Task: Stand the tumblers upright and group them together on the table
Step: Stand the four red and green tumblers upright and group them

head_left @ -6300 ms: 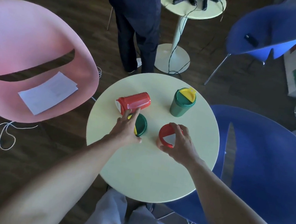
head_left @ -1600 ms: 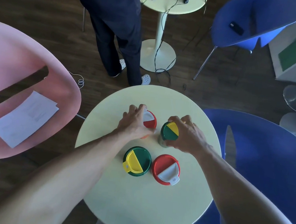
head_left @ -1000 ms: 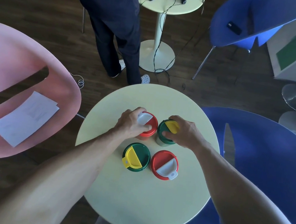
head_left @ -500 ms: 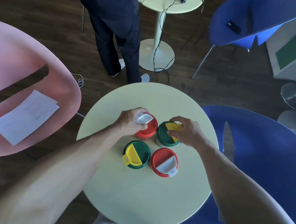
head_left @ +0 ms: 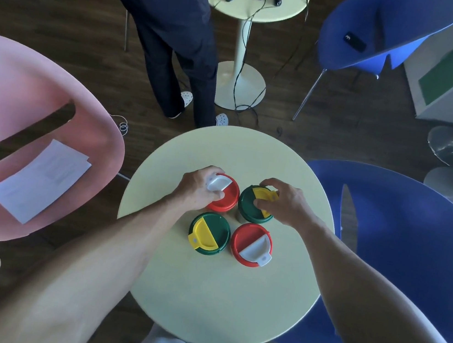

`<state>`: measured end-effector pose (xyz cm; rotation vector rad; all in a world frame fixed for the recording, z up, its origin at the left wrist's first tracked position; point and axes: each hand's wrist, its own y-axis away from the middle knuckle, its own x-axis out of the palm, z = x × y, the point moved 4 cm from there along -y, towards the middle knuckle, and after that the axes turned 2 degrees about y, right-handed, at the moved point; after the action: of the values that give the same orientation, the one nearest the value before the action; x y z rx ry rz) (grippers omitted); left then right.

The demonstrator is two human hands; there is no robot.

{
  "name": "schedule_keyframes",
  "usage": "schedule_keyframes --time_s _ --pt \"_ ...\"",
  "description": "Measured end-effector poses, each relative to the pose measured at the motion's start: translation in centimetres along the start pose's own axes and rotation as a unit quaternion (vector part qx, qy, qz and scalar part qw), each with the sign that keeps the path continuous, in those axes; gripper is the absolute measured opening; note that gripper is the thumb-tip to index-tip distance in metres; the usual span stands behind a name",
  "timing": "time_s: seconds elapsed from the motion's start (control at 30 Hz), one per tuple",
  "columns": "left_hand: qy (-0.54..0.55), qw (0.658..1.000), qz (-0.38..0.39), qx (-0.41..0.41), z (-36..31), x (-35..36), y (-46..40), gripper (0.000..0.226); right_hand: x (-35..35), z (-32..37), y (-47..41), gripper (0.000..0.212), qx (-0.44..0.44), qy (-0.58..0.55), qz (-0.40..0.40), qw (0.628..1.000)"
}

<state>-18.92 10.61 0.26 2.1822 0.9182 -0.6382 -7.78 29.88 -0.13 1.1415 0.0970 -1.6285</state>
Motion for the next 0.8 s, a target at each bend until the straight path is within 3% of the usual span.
schedule_keyframes --time_s 0.63,0.8 --pt "0.012 1.000 0.009 -0.002 0.35 0.40 -0.04 0.061 0.59 -0.26 0.23 0.044 0.009 -0.017 -0.027 0.999" --pt "0.039 0.999 -0.003 -0.004 0.24 0.58 0.67 0.073 0.82 -0.63 0.83 0.053 0.014 -0.020 -0.039 0.999"
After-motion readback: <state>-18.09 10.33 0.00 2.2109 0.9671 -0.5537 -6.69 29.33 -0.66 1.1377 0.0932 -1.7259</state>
